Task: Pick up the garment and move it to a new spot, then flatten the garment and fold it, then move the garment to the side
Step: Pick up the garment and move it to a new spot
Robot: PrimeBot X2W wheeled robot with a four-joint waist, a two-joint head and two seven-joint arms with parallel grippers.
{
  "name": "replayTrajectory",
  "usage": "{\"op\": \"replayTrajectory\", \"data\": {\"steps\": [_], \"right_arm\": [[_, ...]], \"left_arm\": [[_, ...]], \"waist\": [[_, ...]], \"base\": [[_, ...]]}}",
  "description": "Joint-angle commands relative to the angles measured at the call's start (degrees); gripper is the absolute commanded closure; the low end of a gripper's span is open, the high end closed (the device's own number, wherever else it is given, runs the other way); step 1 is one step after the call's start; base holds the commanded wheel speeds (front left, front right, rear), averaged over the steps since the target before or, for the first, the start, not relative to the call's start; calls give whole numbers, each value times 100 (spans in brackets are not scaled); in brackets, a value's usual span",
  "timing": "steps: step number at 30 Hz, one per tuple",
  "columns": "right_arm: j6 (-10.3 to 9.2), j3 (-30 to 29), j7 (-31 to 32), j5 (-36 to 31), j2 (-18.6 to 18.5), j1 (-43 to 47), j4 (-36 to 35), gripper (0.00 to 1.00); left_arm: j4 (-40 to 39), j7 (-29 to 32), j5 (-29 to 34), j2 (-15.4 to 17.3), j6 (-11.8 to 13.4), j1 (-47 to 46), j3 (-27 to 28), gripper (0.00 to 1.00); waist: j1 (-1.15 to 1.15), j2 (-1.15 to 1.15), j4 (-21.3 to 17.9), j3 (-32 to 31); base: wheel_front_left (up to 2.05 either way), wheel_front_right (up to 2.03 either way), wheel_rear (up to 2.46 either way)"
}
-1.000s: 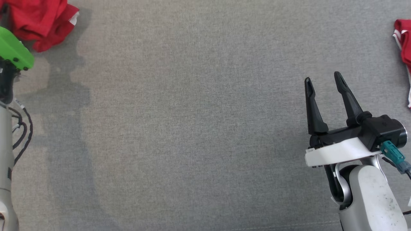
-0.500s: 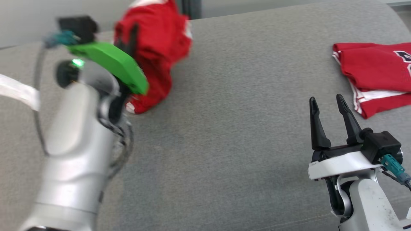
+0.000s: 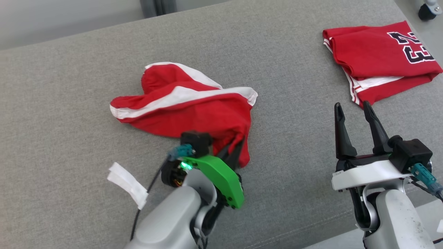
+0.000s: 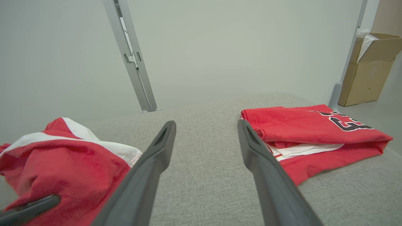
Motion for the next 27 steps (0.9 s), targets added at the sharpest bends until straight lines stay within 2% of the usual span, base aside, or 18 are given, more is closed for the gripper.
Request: {"op": "replayTrajectory", "data": {"steps": [1,2,3,4,5,10,16,22,27], "right_arm": [[-6,8,-21,47,-2,-82,-8,0],[-6,14,-21,55,-2,-84,-9,0],[-7,26,-20,71,-2,-92,-7,0],[-7,32,-20,80,-3,-99,-4,0],[-6,36,-19,94,-2,-102,-3,0],[-7,6,-20,68,-3,-62,25,0],[-7,-73,-21,-34,-3,84,54,0],[-7,-88,-21,-150,-5,244,150,0],[-7,-25,-21,-168,-6,367,262,0]], "left_arm": [[12,-87,-111,37,93,48,-230,100],[23,-145,-157,35,139,34,-369,100],[53,-214,-215,36,188,-8,-542,64],[78,-277,-267,37,211,-47,-639,46],[110,-399,-316,38,251,-110,-714,0],[263,-923,-449,35,339,-358,-804,0],[365,-1230,-81,118,329,-623,-783,0],[222,-1287,172,335,336,-311,-496,0],[-101,-1290,404,607,419,198,71,0]], "waist": [[0,0,-69,82],[0,0,-67,85],[0,0,-61,84],[0,0,-53,81],[0,0,-37,70],[0,0,108,-38],[0,0,364,-337],[0,0,635,-761],[0,0,825,-1046]], "base": [[0,0,0],[0,0,0],[0,0,0],[0,0,0],[0,0,0],[0,0,0],[0,0,0],[0,0,0],[0,0,0]]}}
